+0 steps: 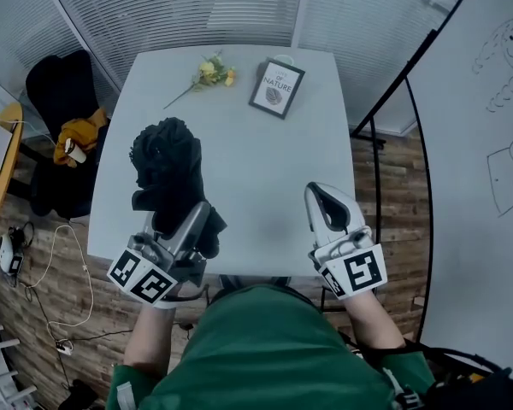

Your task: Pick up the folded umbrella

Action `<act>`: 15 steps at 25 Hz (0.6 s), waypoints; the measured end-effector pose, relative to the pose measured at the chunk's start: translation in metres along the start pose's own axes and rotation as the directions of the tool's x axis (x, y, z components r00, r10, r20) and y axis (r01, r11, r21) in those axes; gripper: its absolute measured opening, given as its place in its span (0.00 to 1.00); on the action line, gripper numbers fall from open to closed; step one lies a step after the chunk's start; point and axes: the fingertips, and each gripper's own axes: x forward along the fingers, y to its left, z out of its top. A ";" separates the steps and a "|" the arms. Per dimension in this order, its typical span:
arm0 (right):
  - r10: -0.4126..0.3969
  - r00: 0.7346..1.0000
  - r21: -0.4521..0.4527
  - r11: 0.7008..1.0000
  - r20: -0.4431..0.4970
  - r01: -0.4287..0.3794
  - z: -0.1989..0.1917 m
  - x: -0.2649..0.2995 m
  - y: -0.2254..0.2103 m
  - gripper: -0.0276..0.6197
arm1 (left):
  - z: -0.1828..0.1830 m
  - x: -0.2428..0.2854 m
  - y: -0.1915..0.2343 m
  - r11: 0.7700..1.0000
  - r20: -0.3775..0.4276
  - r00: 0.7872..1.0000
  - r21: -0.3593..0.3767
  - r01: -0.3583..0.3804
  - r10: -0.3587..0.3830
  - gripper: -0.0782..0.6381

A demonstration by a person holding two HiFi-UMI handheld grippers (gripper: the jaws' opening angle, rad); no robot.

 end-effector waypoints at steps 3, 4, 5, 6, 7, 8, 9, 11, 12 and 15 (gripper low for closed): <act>0.002 1.000 0.011 1.000 0.000 -0.002 -0.002 0.000 -0.002 0.05 | -0.002 -0.001 0.004 0.999 0.007 1.000 -0.030 -0.019 0.019 0.48; 0.001 1.000 0.014 1.000 -0.001 -0.001 -0.003 -0.001 -0.004 0.05 | -0.003 -0.001 0.006 0.999 0.008 1.000 -0.039 -0.027 0.027 0.48; -0.001 1.000 0.016 1.000 -0.002 0.001 -0.004 -0.002 -0.006 0.05 | -0.005 -0.001 0.007 0.998 0.009 0.999 -0.046 -0.033 0.034 0.48; -0.002 1.000 0.017 1.000 -0.002 0.002 -0.005 -0.003 -0.007 0.05 | -0.005 -0.002 0.008 0.998 0.008 0.999 -0.048 -0.039 0.039 0.48; -0.003 1.000 0.016 1.000 -0.001 0.003 -0.005 -0.004 -0.008 0.05 | -0.006 -0.002 0.009 0.998 0.008 0.999 -0.047 -0.043 0.043 0.48; -0.003 1.000 0.016 1.000 -0.001 0.003 -0.005 -0.004 -0.009 0.05 | -0.006 -0.002 0.009 0.998 0.007 0.999 -0.043 -0.044 0.045 0.48; -0.004 1.000 0.016 1.000 0.000 0.004 -0.005 -0.005 -0.010 0.05 | -0.005 -0.002 0.008 0.998 0.006 0.999 -0.038 -0.044 0.044 0.48; -0.005 1.000 0.018 1.000 0.001 0.005 -0.005 -0.005 -0.010 0.05 | -0.005 -0.002 0.007 0.999 0.004 0.999 -0.035 -0.037 0.037 0.48; -0.006 1.000 0.020 1.000 0.001 0.006 -0.006 -0.005 -0.009 0.05 | -0.004 -0.002 0.006 0.999 0.002 0.999 -0.039 -0.032 0.032 0.48; -0.008 1.000 0.028 1.000 -0.001 0.008 -0.006 -0.004 -0.008 0.05 | -0.004 -0.001 0.003 0.998 0.000 1.000 -0.054 -0.019 0.019 0.48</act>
